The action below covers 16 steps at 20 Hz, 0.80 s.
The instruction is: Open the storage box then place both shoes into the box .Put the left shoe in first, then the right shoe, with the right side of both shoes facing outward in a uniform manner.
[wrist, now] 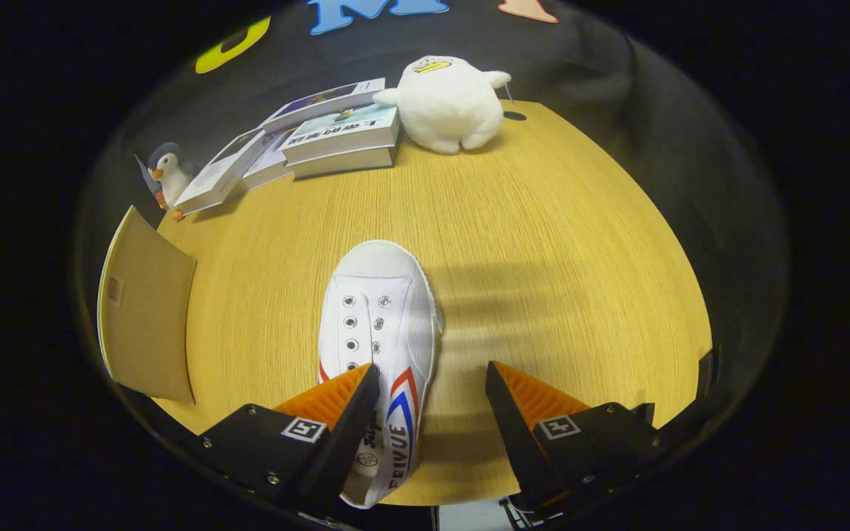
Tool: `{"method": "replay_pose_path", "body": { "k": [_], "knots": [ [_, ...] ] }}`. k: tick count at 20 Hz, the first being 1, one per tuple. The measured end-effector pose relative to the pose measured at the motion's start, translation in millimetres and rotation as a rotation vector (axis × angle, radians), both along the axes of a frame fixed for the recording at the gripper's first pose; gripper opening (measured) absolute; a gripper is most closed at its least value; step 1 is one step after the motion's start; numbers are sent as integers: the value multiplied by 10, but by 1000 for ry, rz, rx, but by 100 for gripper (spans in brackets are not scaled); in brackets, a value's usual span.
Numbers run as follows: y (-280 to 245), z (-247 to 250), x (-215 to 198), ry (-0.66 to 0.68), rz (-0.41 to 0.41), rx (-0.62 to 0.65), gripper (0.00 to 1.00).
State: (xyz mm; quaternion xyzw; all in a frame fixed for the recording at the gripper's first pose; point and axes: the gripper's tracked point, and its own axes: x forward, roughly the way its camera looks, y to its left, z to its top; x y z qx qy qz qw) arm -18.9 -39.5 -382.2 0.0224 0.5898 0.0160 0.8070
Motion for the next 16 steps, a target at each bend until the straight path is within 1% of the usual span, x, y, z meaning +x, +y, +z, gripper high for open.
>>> {"method": "replay_pose_path", "body": {
  "k": [2, 3, 4, 5, 6, 7, 8, 9, 10, 11, 12, 13, 14, 16],
  "knots": [
    [72, -27, 23, 12, -16, 50, 87],
    [127, -48, 8, 24, -23, 82, 79],
    [182, -59, 0, 38, -36, 116, 64],
    [170, -53, 2, 45, -59, 117, 55],
    [155, -81, 4, 53, -57, 110, 48],
    [143, -66, 10, 53, -59, 112, 46],
    [108, -27, 7, 50, -62, 95, 37],
    [124, -45, 38, 50, -91, 104, 29],
    [147, -33, 28, 53, -96, 104, 20],
    [114, 2, -19, 66, -89, 95, 20],
    [39, 118, 5, 36, -141, 93, 10],
    [57, 78, -10, 53, -137, 96, 0],
    [90, 143, 17, 48, -162, 122, 1],
    [182, 290, 23, 56, -175, 184, 1]
  ]
}}
